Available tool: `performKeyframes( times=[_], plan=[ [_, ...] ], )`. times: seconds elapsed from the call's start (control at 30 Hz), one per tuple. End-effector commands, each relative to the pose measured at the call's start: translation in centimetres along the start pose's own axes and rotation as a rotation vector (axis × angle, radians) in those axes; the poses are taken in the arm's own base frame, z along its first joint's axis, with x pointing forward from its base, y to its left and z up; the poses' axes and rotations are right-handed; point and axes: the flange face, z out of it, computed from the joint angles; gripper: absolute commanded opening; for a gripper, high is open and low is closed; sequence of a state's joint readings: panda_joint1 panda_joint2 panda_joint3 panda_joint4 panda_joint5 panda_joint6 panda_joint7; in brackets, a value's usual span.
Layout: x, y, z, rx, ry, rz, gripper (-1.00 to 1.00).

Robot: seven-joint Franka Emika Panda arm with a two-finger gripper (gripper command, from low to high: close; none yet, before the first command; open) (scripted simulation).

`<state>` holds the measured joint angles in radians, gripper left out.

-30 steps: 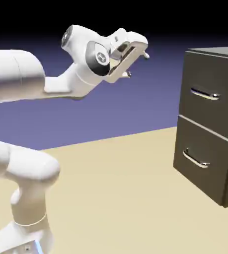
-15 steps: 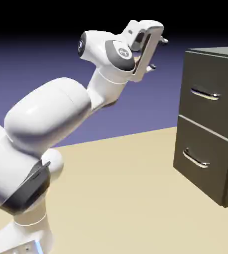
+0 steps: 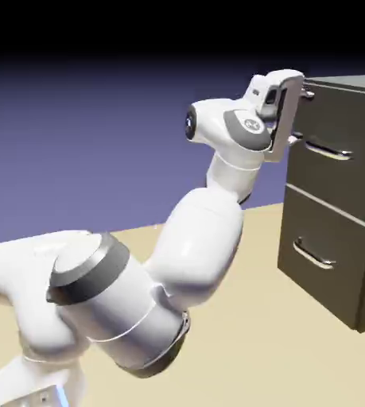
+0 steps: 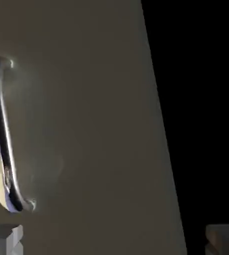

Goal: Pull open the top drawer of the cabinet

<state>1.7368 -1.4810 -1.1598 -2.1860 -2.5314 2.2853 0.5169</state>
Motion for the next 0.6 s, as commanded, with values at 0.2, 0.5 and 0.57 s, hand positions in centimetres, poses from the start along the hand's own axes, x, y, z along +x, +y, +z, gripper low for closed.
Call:
performKeyframes(
  times=[0.2, 0.5, 0.57],
  plan=[
    [-2.7, -9.0, 5.8, -0.043, -0.001, -0.122, 0.00],
    [-2.8, -9.2, 11.0, -0.045, -0.001, -0.128, -1.00],
    [-2.8, -9.3, 10.1, -0.045, -0.001, -0.128, -1.00]
  ],
)
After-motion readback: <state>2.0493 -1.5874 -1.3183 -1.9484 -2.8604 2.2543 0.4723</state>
